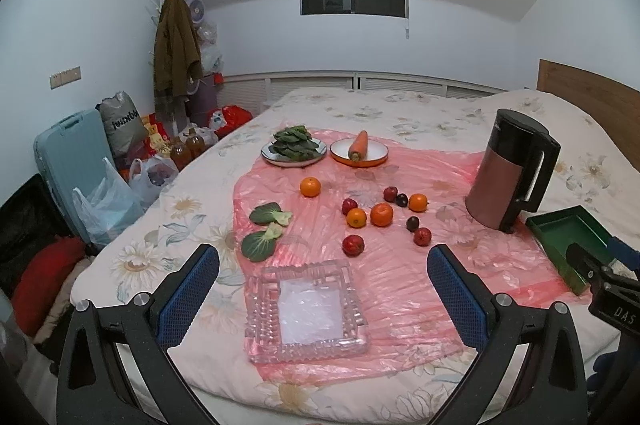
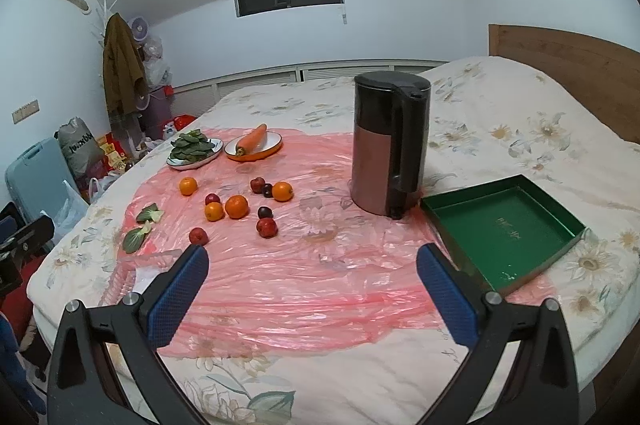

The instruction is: Organize fruits

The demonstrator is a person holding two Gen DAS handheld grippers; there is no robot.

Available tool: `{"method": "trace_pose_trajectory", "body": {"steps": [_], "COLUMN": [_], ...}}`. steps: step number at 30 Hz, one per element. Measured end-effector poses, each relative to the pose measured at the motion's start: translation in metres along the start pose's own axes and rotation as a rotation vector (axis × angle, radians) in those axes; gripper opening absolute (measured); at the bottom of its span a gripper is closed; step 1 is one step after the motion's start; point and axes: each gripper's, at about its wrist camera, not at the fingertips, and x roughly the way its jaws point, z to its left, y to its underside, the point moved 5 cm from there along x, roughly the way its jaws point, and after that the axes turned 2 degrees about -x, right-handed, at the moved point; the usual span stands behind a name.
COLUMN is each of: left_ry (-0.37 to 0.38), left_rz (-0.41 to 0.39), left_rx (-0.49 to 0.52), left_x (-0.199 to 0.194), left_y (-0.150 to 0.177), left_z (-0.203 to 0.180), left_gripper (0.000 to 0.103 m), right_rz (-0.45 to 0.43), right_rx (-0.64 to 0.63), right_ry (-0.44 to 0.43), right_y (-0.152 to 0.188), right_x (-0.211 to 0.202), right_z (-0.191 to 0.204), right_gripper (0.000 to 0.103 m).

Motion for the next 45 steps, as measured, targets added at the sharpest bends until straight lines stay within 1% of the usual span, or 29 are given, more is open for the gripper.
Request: {"method": "trace_pose_trajectory", "body": {"steps": [4, 6, 7, 8, 10, 12, 21, 25, 29, 32, 35, 39, 42, 45], "left_ry": [0.002, 0.031, 0.060, 0.063, 0.055, 0.067, 0.060, 0.061, 0.073, 0.074, 0.075, 0.083, 0.091, 0.092], "left_rz": [0.010, 0.041, 0.068, 0.075, 0.078, 0.089, 0.140, 0.171, 0.203, 0.227, 0.251, 0.283, 0.314, 0.354], "left_rx": [-0.005, 0.008, 0.012, 0.009, 0.006, 0.007, 0.001, 0.010, 0.008, 0.003, 0.001, 0.006, 0.015, 0.019], "left_x": [0.007, 0.013, 0.019, 0.023, 0.030, 0.036, 0.080, 0.107, 0.136, 0.161, 0.187, 0.212, 0.231, 0.248], "left_y": [0.001, 0.003, 0.005, 0.007, 0.010, 0.014, 0.020, 0.018, 0.014, 0.011, 0.011, 0.016, 0.020, 0.025], "left_z": [0.005, 0.005, 0.006, 0.008, 0.012, 0.014, 0.020, 0.016, 0.011, 0.006, 0.001, -0.009, -0.016, -0.023], "left_gripper": [0.102, 0.102, 0.102, 0.102, 0.102, 0.102, 0.102, 0.102, 0.102, 0.102, 0.102, 0.101, 0.098, 0.089], "right_rz": [0.007, 0.011, 0.015, 0.019, 0.025, 0.030, 0.104, 0.120, 0.138, 0.159, 0.193, 0.234, 0.269, 0.307], "right_rx": [-0.017, -0.031, -0.037, -0.045, -0.057, -0.066, -0.112, -0.101, -0.098, -0.089, -0.097, -0.091, -0.095, -0.085], "right_ry": [-0.006, -0.015, -0.020, -0.025, -0.038, -0.050, -0.107, -0.138, -0.188, -0.243, -0.256, -0.273, -0.287, -0.303], "right_y": [0.002, 0.004, 0.005, 0.006, 0.007, 0.008, 0.016, 0.012, 0.000, -0.010, -0.013, -0.010, -0.004, 0.003], "right_x": [0.009, 0.015, 0.018, 0.023, 0.031, 0.040, 0.102, 0.127, 0.156, 0.182, 0.210, 0.241, 0.258, 0.274], "right_z": [0.004, 0.009, 0.012, 0.015, 0.021, 0.027, 0.047, 0.051, 0.056, 0.064, 0.069, 0.072, 0.074, 0.073], "right_gripper": [0.103, 0.103, 0.103, 0.103, 0.103, 0.103, 0.103, 0.103, 0.103, 0.103, 0.103, 0.103, 0.103, 0.103]}}
